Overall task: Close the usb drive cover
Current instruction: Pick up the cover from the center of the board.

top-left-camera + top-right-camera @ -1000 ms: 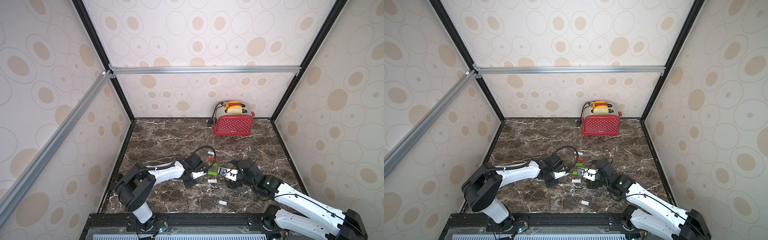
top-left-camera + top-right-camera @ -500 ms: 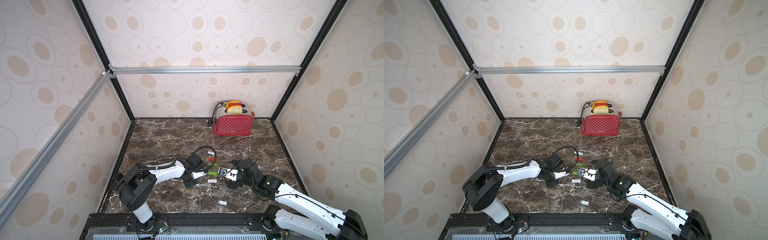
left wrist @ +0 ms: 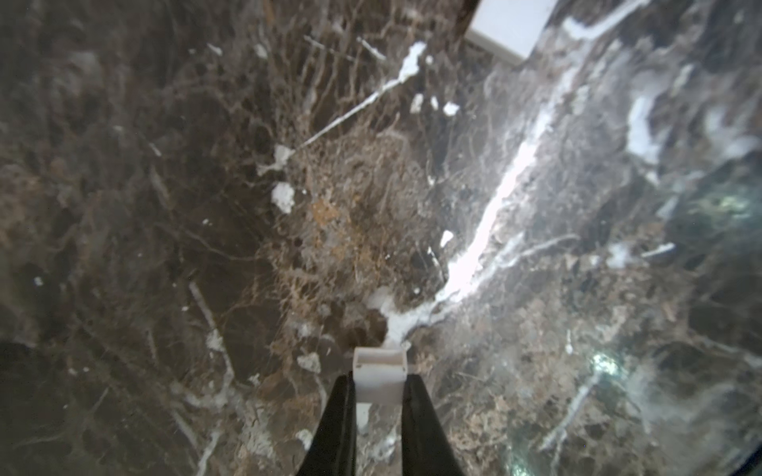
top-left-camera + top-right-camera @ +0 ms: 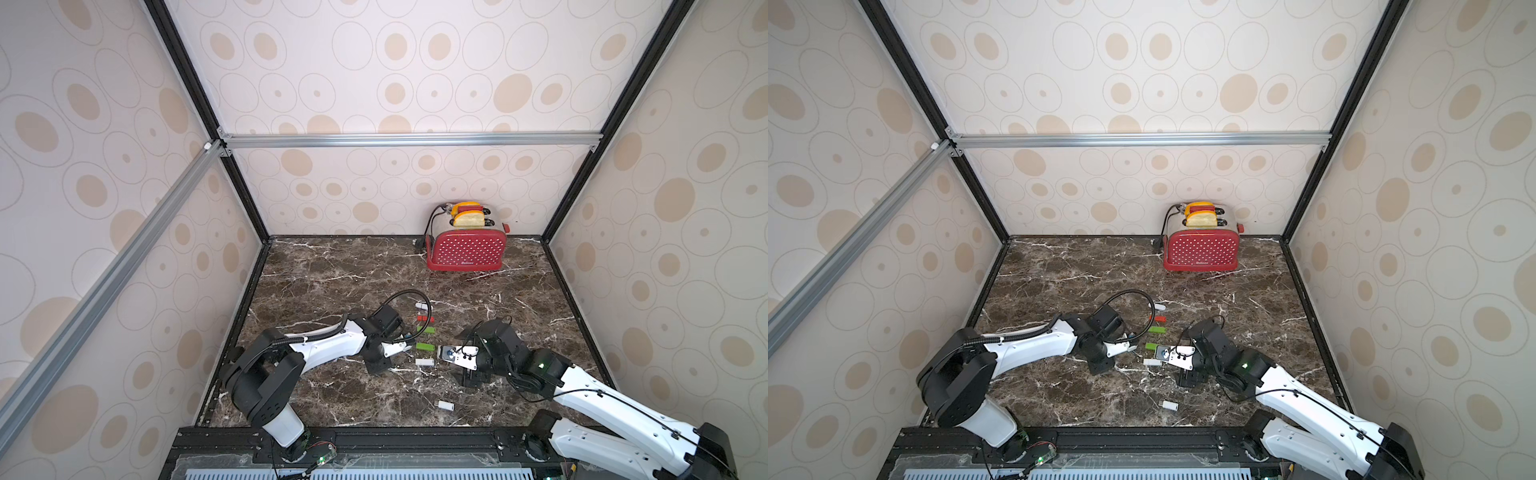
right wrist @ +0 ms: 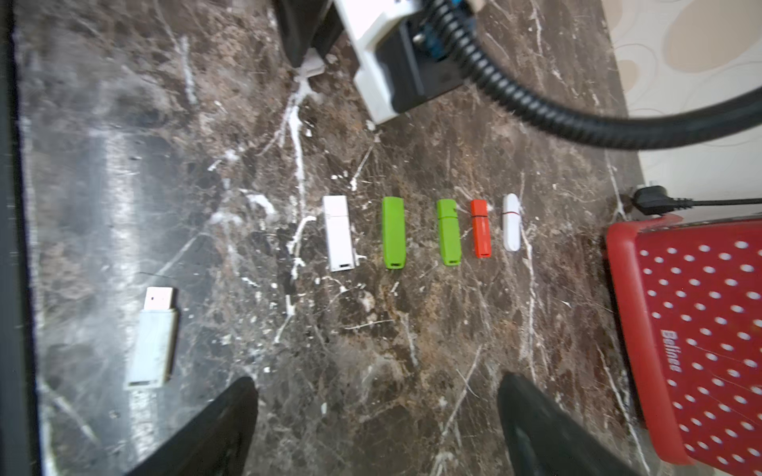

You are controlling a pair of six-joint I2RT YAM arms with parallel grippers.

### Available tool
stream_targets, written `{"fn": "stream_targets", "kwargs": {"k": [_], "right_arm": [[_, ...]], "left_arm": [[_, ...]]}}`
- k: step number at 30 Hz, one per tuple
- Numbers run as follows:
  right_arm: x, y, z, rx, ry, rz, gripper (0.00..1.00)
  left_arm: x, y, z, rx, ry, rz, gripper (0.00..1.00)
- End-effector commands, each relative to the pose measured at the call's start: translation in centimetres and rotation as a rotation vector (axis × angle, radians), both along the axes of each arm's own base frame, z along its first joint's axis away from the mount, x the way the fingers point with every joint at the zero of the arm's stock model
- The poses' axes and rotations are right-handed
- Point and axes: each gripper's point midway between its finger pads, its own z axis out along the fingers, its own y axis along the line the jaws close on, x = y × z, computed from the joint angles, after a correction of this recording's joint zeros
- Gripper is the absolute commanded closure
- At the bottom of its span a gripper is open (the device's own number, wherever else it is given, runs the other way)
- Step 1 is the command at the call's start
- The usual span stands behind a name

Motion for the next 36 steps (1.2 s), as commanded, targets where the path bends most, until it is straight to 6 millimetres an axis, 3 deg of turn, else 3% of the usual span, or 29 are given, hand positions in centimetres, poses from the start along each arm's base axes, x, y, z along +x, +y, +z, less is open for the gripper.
{"fn": "stream_targets", "kwargs": {"k": [1,7,18,23,29,36], "right_arm": [[-2.9,0.2,-1.2,-0.045,0.126,0.06,0.07],[-4.5,1.6,-3.5,-0.116,0.2,0.119,0.08],[-6.5,2.7,-6.0,-0.188,0.244,0.182,0.09],[-5.1,5.0,-2.8,-0.066,0.252,0.109,0.11],[-0.3,5.6,3.2,0.327,0.509,-0.185,0.2],[5.0,5.9,7.0,0.634,0.839,-0.536,0.28]], "left_arm": [[0.1,0.2,2.6,-0.069,0.017,-0.002,0.85],[0.1,0.7,5.1,-0.153,0.021,0.002,0.85],[-0.1,1.4,5.6,-0.184,0.024,0.006,0.85],[0.0,1.2,6.6,-0.193,0.011,-0.026,0.86],[1.0,-0.1,9.8,-0.244,-0.049,-0.103,0.87],[2.5,-2.1,14.8,-0.355,-0.194,-0.217,0.88]]}}
